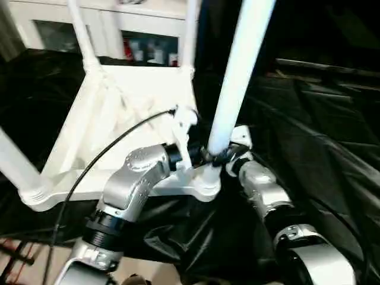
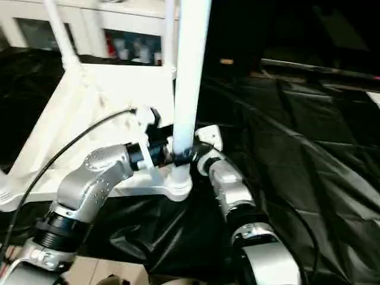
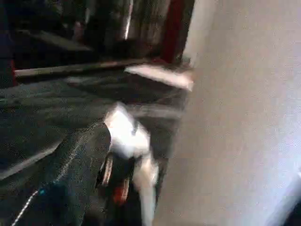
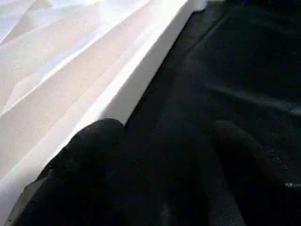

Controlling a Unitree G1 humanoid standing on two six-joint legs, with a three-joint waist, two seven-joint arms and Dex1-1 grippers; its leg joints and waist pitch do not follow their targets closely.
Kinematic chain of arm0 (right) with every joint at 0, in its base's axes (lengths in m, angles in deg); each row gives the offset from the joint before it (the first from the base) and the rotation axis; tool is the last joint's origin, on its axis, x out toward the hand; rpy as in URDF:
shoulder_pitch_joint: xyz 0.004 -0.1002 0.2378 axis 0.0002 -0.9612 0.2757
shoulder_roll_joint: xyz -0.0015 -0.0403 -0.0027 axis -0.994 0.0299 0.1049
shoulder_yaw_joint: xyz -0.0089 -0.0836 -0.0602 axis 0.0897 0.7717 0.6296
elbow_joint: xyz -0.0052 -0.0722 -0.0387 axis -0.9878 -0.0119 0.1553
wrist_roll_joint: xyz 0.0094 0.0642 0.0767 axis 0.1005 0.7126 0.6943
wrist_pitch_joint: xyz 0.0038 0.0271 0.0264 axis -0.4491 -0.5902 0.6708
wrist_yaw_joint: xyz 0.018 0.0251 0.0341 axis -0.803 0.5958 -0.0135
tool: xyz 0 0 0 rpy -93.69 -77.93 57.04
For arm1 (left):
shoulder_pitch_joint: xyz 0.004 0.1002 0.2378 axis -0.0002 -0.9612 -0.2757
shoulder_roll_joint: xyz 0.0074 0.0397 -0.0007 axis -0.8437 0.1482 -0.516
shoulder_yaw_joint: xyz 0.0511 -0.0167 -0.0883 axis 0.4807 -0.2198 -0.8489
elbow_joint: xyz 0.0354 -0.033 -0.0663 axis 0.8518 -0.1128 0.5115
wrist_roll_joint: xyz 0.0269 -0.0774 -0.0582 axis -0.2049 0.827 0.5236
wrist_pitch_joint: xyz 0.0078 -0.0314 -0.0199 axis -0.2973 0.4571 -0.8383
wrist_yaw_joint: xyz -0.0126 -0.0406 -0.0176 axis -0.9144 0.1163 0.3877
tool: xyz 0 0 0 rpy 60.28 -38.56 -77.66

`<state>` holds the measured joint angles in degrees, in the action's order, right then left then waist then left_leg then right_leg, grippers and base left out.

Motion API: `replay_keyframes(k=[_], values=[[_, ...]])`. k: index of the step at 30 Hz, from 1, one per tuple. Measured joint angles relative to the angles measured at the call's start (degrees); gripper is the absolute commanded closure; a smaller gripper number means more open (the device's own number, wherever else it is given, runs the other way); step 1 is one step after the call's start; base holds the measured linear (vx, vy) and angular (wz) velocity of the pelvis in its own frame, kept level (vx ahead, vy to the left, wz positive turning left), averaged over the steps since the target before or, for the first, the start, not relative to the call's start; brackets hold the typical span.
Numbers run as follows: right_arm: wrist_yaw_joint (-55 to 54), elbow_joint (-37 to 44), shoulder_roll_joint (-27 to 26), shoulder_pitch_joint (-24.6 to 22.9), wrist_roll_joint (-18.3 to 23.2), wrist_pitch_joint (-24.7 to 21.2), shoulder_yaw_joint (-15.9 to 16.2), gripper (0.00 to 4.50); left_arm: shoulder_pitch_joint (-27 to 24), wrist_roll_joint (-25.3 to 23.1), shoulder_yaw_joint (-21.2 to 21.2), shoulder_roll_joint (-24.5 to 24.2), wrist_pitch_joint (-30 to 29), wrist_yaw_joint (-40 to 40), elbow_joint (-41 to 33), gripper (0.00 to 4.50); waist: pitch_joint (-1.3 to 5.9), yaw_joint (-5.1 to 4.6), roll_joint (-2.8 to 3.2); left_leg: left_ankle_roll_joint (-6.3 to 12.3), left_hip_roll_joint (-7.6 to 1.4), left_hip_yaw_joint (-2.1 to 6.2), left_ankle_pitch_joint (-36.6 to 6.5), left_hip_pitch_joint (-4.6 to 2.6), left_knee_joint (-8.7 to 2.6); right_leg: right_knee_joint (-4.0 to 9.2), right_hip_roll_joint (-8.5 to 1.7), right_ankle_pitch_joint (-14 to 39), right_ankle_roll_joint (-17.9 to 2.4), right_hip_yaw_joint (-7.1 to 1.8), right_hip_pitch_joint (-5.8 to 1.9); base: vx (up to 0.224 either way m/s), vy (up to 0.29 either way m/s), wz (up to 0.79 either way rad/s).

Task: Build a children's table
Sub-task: Rotate table base, then rotate leg to tighten

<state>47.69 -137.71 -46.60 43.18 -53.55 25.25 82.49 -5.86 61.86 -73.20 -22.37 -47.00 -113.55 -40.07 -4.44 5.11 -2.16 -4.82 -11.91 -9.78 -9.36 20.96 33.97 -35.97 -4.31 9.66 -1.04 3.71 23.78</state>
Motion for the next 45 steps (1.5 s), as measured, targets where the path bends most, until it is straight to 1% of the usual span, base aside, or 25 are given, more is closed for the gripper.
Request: replay_keyframes(k=[3, 5, 8, 10, 12, 15, 16, 19, 21, 22, 23, 25, 26, 27, 28, 31, 32, 33, 34, 35, 36, 38, 40, 42, 45], values=[[0.3, 3.6, 3.5, -1.9, 1.2, 0.0, -2.7, 0.79, -3.6, -1.3, 1.0, -3.4, 0.3, -2.1, -0.5, 0.04, 0.01, 0.65, 0.10, 0.00, 0.00, -0.04, 0.0, 0.04, 0.00, 0.00, -0.01, 0.0, 0.0, 0.03, 0.01, 0.000, 0.000, 0.00], [1.6, 6.9, 5.3, -4.7, 1.7, 0.0, -2.9, 0.79, -6.0, -0.6, 1.5, -5.1, -0.9, -4.8, -3.9, 0.04, 0.13, 0.89, 0.38, 0.00, 0.01, -0.03, 0.0, 0.01, 0.00, 0.02, -0.02, 0.0, 0.0, 0.01, -0.02, 0.000, 0.000, 0.00], [3.5, 11.8, 7.6, -9.4, 1.7, -0.6, -2.6, 0.79, -8.2, -0.2, 2.5, -8.0, -2.0, -7.1, -7.9, 0.04, 0.38, 1.06, 1.51, 0.01, 0.05, -0.03, 0.0, -0.06, 0.03, 0.04, -0.04, 0.0, 0.1, -0.04, -0.11, 0.000, 0.000, 0.00], [5.6, 15.1, 9.7, -12.1, 1.7, -1.6, -2.5, 0.79, -8.3, -0.8, 3.4, -9.3, -1.6, -8.0, -7.4, 0.04, 0.50, 1.20, 1.90, 0.01, 0.05, -0.03, 0.0, -0.10, 0.02, 0.01, -0.02, 0.2, 0.4, -0.02, -0.13, 0.000, 0.000, 0.00], [7.8, 18.1, 10.9, -13.5, 1.8, -2.7, -2.4, 0.79, -8.3, -1.8, 3.6, -9.5, -1.3, -8.0, -5.9, 0.31, 0.51, 1.17, 1.92, 0.00, 0.04, -0.02, 0.0, -0.10, 0.00, -0.01, 0.02, 0.2, 0.4, 0.00, -0.12, 0.000, 0.000, 0.00], [13.1, 25.5, 13.2, -17.1, 3.2, -4.9, -0.8, 0.79, -6.6, -5.4, 4.9, -10.1, -0.2, -7.7, -3.1, 0.45, 0.57, 1.15, 1.75, 0.01, 0.03, 0.03, 0.0, -0.13, -0.01, -0.01, 0.02, 0.2, 0.4, 0.02, -0.15, 0.000, 0.000, 0.00], [15.9, 29.2, 14.6, -19.3, 4.5, -6.3, 0.0, 0.79, -5.8, -7.1, 5.7, -10.7, 0.6, -7.6, -2.1, 0.69, 0.56, 1.26, 1.64, 0.01, 0.04, 0.08, 0.0, -0.10, -0.01, 0.03, 0.02, 0.2, 0.4, 0.03, -0.15, 0.000, 0.000, 0.00], [21.2, 35.8, 18.0, -23.6, 7.0, -9.7, 0.9, 0.79, -5.2, -8.9, 5.5, -12.3, 1.8, -6.6, -0.3, 0.75, 0.54, 1.32, 1.29, 0.02, 0.04, 0.08, 0.0, -0.06, -0.01, 0.06, 0.00, 0.2, 0.4, 0.01, -0.15, 0.000, 0.000, 0.00], [22.9, 37.8, 18.9, -24.1, 8.1, -11.2, 1.0, 0.79, -4.7, -9.2, 5.0, -12.4, 2.7, -6.2, 1.2, 0.88, 0.58, 1.24, 0.91, 0.02, 0.03, 0.09, 0.0, 0.00, 0.00, 0.13, 0.00, 0.2, 0.4, 0.03, -0.13, 0.000, 0.000, 0.00], [23.5, 39.4, 19.0, -24.1, 8.3, -11.9, 1.4, 0.79, -3.8, -9.3, 4.7, -12.2, 3.5, -6.0, 2.8, 1.14, 0.59, 1.24, 0.83, 0.02, 0.03, 0.10, 0.0, -0.01, 0.00, 0.17, 0.00, 0.2, 0.4, 0.04, -0.11, 0.000, 0.000, 0.00], [24.1, 40.4, 19.0, -24.0, 8.3, -12.1, 2.0, 0.79, -3.0, -9.5, 4.5, -12.3, 4.1, -5.9, 3.9, 1.14, 0.61, 1.22, 0.79, 0.02, 0.03, 0.11, 0.0, -0.01, 0.00, 0.20, 0.00, 0.2, 0.4, 0.05, -0.09, 0.000, 0.000, 0.00], [24.8, 41.7, 18.6, -24.1, 8.3, -12.8, 3.0, 0.79, -1.9, -10.3, 4.1, -13.3, 4.8, -6.1, 5.6, 1.21, 0.62, 1.20, 0.85, 0.02, 0.04, 0.13, 0.0, -0.01, -0.01, 0.23, 0.00, 0.2, 0.4, 0.05, -0.10, 0.000, 0.000, 0.00], [25.2, 43.9, 18.7, -25.3, 8.5, -14.1, 3.8, 0.79, -1.7, -10.9, 4.1, -14.5, 4.9, -7.0, 5.9, 1.26, 0.58, 1.31, 0.91, 0.02, 0.04, 0.13, 0.0, 0.01, -0.05, 0.30, 0.00, 0.2, 0.5, 0.06, -0.09, 0.000, 0.000, 0.00], [25.5, 45.5, 18.7, -26.4, 8.8, -15.0, 4.4, 0.79, -1.8, -11.2, 4.1, -15.4, 4.7, -7.7, 6.0, 1.56, 0.56, 1.40, 0.95, 0.02, 0.04, 0.14, 0.0, 0.01, -0.12, 0.36, 0.00, 0.3, 0.5, 0.06, -0.10, 0.000, 0.000, 0.00], [25.9, 47.3, 18.8, -27.7, 9.2, -16.4, 4.7, 0.79, -1.8, -11.5, 4.2, -16.0, 4.5, -8.3, 6.0, 1.56, 0.49, 1.44, 1.11, 0.02, 0.04, 0.14, 0.0, 0.07, -0.13, 0.39, 0.00, 0.3, 0.5, 0.05, -0.07, 0.000, 0.000, 0.00], [26.6, 51.3, 19.7, -30.5, 10.6, -19.0, 5.4, 0.79, -1.9, -12.0, 4.3, -16.0, 4.3, -8.8, 5.9, 1.66, 0.21, 2.00, 2.30, 0.12, 0.18, 0.14, -0.1, 0.18, -0.28, 0.95, -0.04, 0.2, 0.5, 0.00, -0.22, 0.000, 0.000, 0.00], [26.5, 51.9, 19.9, -30.9, 10.6, -19.1, 5.3, 0.79, -2.0, -11.9, 4.4, -15.7, 4.2, -8.8, 5.7, 1.82, 0.19, 2.05, 2.52, 0.25, 0.20, 0.10, -0.1, 0.17, -0.27, 1.00, -0.07, 0.2, 0.5, -0.03, -0.24, 0.000, 0.000, 0.00], [26.2, 52.6, 20.0, -31.4, 10.6, -19.2, 5.1, 0.79, -2.3, -11.7, 4.3, -14.9, 3.9, -8.7, 5.4, 1.82, 0.21, 2.12, 2.98, 0.32, 0.23, 0.10, -0.2, 0.20, -0.27, 1.03, -0.09, 0.2, 0.4, -0.04, -0.28, 0.000, 0.000, 0.00], [25.7, 53.5, 20.0, -32.3, 10.8, -19.4, 4.5, 0.79, -2.8, -11.3, 4.3, -13.4, 3.3, -8.1, 4.7, 2.08, 0.23, 2.13, 3.35, 0.42, 0.28, 0.07, -0.3, 0.19, -0.28, 1.07, -0.12, 0.2, 0.4, -0.07, -0.33, 0.000, 0.000, 0.00], [25.1, 54.4, 19.9, -33.0, 10.8, -19.7, 4.2, 0.79, -3.6, -10.9, 4.3, -12.7, 3.0, -7.9, 3.9, 2.06, 0.28, 2.13, 3.58, 0.44, 0.29, 0.06, -0.3, 0.17, -0.32, 1.05, -0.15, 0.1, 0.3, -0.08, -0.33, 0.000, 0.000, 0.00], [24.7, 54.9, 19.9, -33.3, 10.8, -20.2, 4.2, 0.79, -3.9, -10.7, 4.5, -12.2, 2.8, -7.7, 3.5, 2.10, 0.29, 2.09, 3.63, 0.45, 0.27, 0.07, -0.3, 0.17, -0.35, 0.99, -0.14, 0.2, 0.4, -0.05, -0.31, 0.000, 0.000, 0.00], [23.6, 57.2, 19.6, -34.5, 11.5, -22.1, 3.4, 0.79, -4.0, -10.6, 5.1, -12.1, 2.7, -7.8, 3.2, 2.38, 0.22, 2.05, 3.70, 0.43, 0.12, 0.11, -0.3, 0.16, -0.50, 0.99, 0.03, 0.3, 0.7, 0.04, -0.27, 0.000, 0.000, 0.00], [23.4, 59.1, 19.4, -35.2, 12.7, -23.4, 3.1, 0.79, -4.0, -11.0, 5.9, -12.7, 2.5, -8.5, 3.1, 2.54, 0.21, 1.54, 3.81, 0.42, 0.13, 0.10, -0.3, 0.12, -0.74, 0.99, 0.05, 0.4, 0.7, 0.03, -0.20, 0.000, 0.000, 0.00], [23.7, 59.7, 19.9, -35.2, 12.7, -24.1, 3.5, 0.79, -4.1, -10.6, 6.1, -13.3, 2.0, -10.1, 2.7, 2.57, 0.25, 1.24, 3.93, 0.41, 0.13, 0.10, -0.3, 0.09, -0.77, 1.00, 0.05, 0.4, 0.7, 0.03, -0.21, 0.000, 0.000, 0.00], [24.6, 60.8, 20.5, -34.9, 12.9, -25.6, 4.5, 0.79, -4.3, -8.6, 5.5, -14.2, 0.8, -13.4, 2.5, 2.93, 0.21, 0.99, 4.20, 0.41, 0.18, 0.06, -0.3, 0.07, -0.76, 1.05, 0.01, 0.4, 0.7, 0.00, -0.21, 0.000, 0.000, 0.00]])
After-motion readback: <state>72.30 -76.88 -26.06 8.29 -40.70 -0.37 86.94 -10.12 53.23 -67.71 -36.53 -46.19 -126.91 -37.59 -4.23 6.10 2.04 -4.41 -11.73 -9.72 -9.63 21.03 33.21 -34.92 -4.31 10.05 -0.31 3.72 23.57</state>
